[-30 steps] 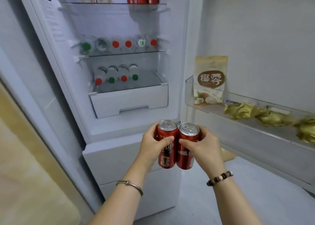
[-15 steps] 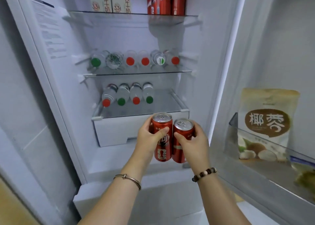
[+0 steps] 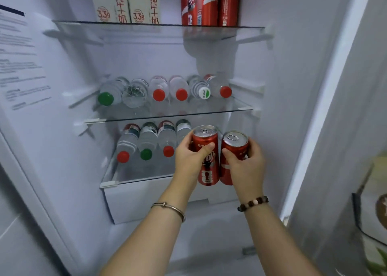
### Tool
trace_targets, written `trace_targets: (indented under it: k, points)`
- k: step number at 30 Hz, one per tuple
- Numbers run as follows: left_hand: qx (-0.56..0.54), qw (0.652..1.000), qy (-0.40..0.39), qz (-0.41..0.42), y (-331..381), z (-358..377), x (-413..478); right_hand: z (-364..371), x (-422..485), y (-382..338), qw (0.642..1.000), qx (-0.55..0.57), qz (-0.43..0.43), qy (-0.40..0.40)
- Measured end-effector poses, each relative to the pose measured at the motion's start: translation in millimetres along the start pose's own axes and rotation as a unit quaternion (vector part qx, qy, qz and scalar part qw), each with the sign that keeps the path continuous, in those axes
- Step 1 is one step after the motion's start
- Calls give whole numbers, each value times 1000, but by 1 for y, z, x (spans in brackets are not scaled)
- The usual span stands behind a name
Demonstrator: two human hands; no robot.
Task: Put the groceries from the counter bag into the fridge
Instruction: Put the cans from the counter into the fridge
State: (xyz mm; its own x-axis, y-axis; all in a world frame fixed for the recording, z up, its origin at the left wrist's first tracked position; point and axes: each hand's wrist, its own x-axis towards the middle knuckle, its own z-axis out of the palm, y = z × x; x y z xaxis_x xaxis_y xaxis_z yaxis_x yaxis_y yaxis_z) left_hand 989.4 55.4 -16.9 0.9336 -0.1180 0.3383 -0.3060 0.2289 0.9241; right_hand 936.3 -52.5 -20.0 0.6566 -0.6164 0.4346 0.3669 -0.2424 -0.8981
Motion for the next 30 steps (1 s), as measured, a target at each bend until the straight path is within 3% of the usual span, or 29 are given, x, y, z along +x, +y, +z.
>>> trace_targets:
  k: [6,19,25,30]
  points:
    - [4,1000,-24,-18,-6,5,36,10,24,3,999,0,5,32]
    - [42,996,-81,-18,-12,5,80,37,63,16,999,-30,15,27]
    - [168,977,-131,-5,-10,-9,90,36,71,21,997,-70,18,-31]
    - [337,925,-173,2,-18,-23,92,28,64,38,988,-127,52,-69]
